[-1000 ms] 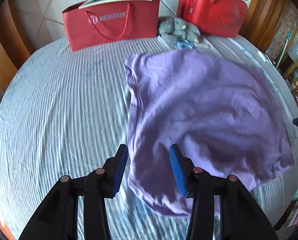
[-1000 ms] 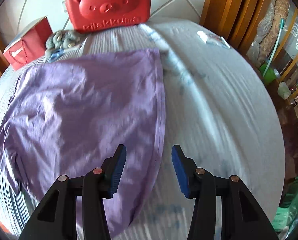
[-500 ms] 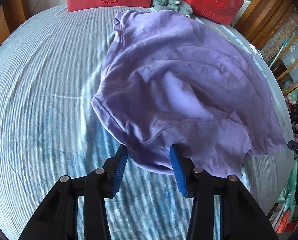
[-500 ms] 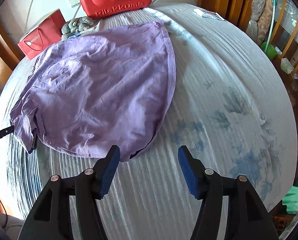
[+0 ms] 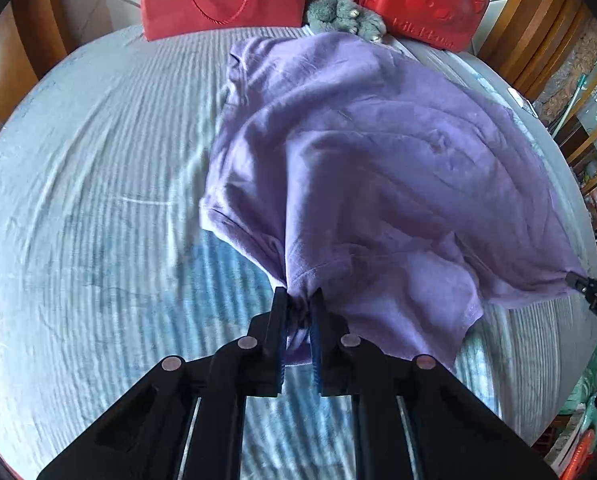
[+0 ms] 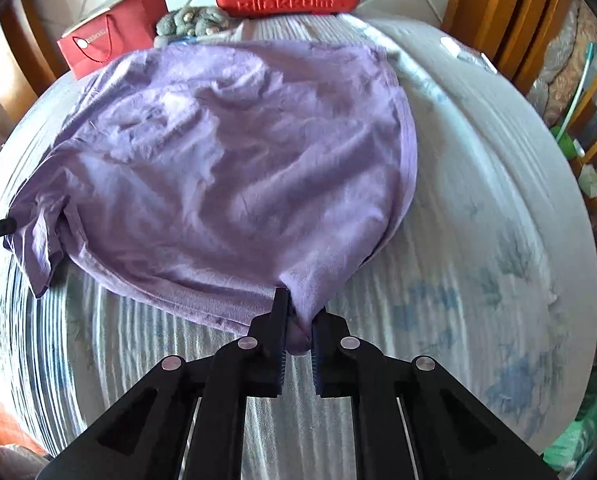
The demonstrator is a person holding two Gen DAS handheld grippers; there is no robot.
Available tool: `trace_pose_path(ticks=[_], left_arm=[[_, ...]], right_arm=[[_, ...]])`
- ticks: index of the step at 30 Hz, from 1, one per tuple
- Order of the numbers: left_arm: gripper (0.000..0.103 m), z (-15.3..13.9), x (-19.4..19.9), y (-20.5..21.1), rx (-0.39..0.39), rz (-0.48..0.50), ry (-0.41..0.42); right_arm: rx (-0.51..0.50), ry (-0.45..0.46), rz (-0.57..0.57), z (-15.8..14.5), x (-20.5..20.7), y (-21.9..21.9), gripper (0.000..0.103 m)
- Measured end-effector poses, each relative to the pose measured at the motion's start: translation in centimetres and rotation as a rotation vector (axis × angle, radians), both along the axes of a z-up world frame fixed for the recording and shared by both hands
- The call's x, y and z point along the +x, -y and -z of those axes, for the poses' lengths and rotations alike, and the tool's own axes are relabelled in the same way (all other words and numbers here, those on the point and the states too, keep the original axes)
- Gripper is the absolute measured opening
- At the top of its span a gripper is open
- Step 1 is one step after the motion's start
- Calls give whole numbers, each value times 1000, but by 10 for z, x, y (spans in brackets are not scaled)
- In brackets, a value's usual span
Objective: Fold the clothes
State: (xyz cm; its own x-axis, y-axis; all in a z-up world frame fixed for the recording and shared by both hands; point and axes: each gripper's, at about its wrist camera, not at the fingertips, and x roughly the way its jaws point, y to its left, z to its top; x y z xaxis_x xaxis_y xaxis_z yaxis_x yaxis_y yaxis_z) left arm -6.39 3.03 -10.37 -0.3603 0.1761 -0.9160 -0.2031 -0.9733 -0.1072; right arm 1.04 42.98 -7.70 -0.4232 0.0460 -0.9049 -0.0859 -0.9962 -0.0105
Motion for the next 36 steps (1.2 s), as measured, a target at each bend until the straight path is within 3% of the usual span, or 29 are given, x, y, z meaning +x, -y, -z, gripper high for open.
trace_pose_path(ticks=[4, 7, 9, 12, 14, 15, 18, 24, 28, 31, 32, 33, 36], left_arm=[[9, -37, 21, 28, 3, 20, 8], [14, -34, 34, 32, -43, 99, 55], [27, -20, 39, 31, -76, 157, 79], [30, -10, 43, 34, -74, 193, 71], [36, -15, 49, 43, -31, 191, 46], [44, -18, 53, 49, -11, 191, 34], [52, -15, 62, 62, -3, 204, 19], [52, 15, 64, 55, -12, 249, 22], [52, 35, 56, 45, 0, 235, 37], [51, 38, 51, 36, 21, 218, 20], [43, 36, 50, 33, 39, 223, 16], [23, 34, 48, 30, 51, 220, 11], [9, 27, 45, 25, 60, 210, 10]], right_arm=[[-17, -41, 6, -48, 26, -12, 9], [-30, -6, 18, -66, 49, -15, 9], [32, 45, 79, -48, 57, -18, 16], [116, 118, 171, -20, 69, -24, 21], [78, 115, 207, -13, 79, -28, 23], [59, 110, 214, -11, 84, -29, 26], [29, 87, 193, -6, 96, -16, 39], [-1, 60, 191, 5, 111, 6, 40], [27, 39, 161, 6, 113, 14, 50], [47, 28, 143, 9, 109, 12, 51], [57, 26, 141, 11, 106, 10, 51], [58, 25, 139, 14, 101, 7, 51], [55, 33, 106, 26, 88, 3, 51]])
